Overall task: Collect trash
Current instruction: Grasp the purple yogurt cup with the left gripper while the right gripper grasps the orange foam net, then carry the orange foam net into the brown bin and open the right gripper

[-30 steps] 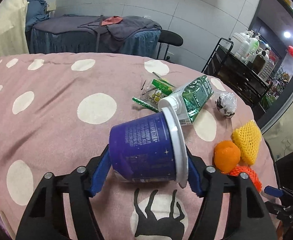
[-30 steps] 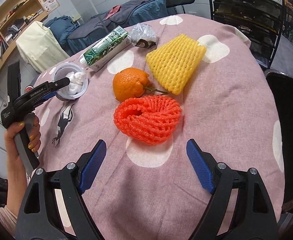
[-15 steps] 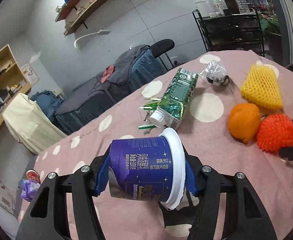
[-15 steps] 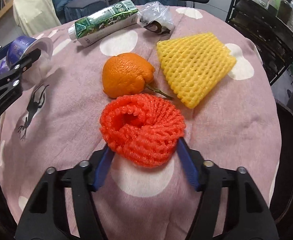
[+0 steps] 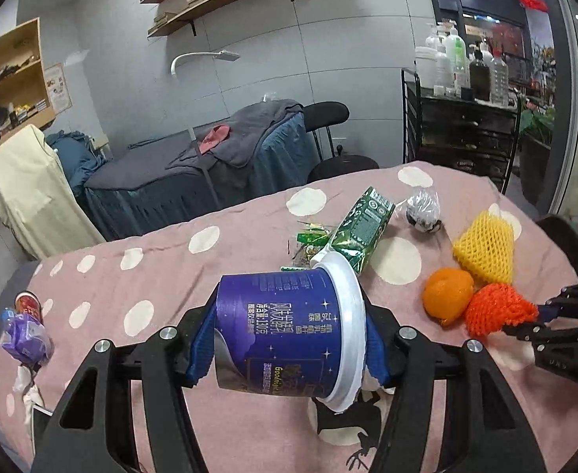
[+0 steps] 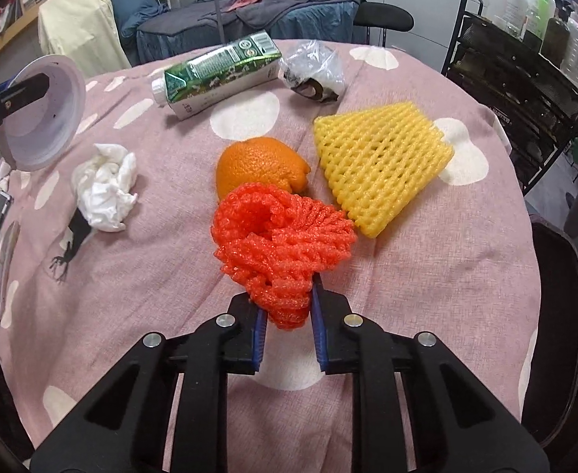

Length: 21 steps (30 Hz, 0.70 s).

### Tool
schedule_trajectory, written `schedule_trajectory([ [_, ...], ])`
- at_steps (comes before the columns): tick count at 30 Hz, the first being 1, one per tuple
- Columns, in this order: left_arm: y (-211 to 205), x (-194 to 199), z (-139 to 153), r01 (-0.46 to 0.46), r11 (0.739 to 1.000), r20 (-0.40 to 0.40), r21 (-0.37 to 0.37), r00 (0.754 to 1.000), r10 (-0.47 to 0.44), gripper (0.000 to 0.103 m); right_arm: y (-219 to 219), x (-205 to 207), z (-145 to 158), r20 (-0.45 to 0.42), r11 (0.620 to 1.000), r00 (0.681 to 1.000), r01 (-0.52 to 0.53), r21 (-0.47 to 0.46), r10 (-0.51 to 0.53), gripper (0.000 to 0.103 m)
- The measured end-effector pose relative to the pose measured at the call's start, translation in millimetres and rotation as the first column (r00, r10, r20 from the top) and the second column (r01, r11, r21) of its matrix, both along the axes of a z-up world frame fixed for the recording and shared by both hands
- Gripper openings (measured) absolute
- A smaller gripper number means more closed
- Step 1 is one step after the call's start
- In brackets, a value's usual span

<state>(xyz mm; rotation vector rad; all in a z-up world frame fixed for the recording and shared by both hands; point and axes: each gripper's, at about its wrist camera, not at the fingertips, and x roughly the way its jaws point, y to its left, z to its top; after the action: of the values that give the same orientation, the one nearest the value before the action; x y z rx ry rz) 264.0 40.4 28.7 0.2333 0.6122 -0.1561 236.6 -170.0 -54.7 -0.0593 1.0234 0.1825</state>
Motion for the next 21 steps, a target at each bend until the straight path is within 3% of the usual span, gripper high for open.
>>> schedule_trajectory([
  [4, -5, -3, 3, 0.034, 0.996, -0.023, -0.082, 0.999, -0.036, 0.060, -5, -9, 11, 0.036, 0.999, 0.999, 0.003, 0.034, -0.004, 0.019],
  [11, -45, -12, -10, 0.135, 0.968, -0.089, -0.214, 0.984, -0.156, 0.060, -33, -34, 32, 0.094, 0.991, 0.993, 0.066, 0.113, -0.077, 0.019],
  [18, -105, -21, -18, 0.267, 0.908, -0.127, -0.322, 0.939, -0.321, 0.060, -94, -68, 53, 0.160, 0.962, 0.956, 0.219, 0.165, -0.245, 0.019],
  [21, -132, -27, -19, 0.319, 0.889, -0.126, -0.328, 0.918, -0.375, 0.060, -122, -82, 58, 0.179, 0.943, 0.932, 0.289, 0.165, -0.316, 0.019],
])
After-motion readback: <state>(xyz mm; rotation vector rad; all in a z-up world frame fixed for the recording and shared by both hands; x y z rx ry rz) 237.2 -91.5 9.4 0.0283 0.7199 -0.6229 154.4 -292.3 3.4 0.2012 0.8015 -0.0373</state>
